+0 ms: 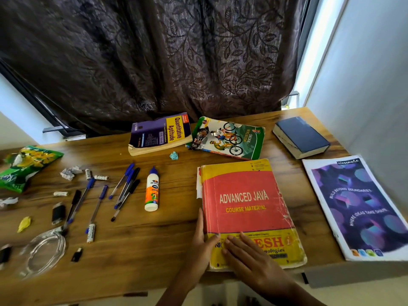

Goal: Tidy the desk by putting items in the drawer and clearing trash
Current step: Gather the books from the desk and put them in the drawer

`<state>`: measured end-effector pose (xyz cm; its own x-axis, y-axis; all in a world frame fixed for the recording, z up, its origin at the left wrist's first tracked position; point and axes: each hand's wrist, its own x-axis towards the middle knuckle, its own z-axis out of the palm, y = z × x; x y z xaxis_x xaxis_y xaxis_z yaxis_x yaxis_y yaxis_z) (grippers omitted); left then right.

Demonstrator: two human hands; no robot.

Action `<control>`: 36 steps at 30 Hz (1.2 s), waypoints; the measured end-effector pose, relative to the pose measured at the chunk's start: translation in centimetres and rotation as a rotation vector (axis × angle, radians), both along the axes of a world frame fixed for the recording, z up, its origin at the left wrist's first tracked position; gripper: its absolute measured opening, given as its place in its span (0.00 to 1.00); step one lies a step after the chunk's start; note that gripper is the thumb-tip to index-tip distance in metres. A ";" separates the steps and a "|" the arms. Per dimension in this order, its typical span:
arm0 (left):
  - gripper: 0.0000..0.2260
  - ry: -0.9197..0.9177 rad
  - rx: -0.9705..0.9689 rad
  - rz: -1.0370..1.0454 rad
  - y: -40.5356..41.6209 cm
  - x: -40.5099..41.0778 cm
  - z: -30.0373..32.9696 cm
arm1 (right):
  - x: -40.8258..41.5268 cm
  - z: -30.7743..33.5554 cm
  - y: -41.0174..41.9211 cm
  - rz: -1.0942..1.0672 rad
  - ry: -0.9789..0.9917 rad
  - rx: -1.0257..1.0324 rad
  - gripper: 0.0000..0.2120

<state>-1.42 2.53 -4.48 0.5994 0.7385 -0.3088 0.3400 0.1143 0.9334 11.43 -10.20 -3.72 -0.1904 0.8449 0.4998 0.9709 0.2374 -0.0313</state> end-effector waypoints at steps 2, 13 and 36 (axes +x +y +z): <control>0.30 0.012 0.001 0.028 -0.5 0.4 0.8 | 0.4 -0.2 0.2 0.019 0.013 -0.095 0.14; 0.31 0.231 0.527 0.138 -2.7 1.9 1.3 | 2.7 1.9 0.9 -0.389 0.135 -0.454 0.28; 0.32 0.333 0.572 0.109 -1.6 1.5 0.7 | 5.6 3.3 6.2 -0.324 0.436 -0.483 0.09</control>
<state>0.04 0.88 -3.81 0.4527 0.8916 -0.0060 0.6351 -0.3177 0.7041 17.01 -3.98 -0.45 0.2380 0.9708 0.0303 0.8656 -0.1978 -0.4600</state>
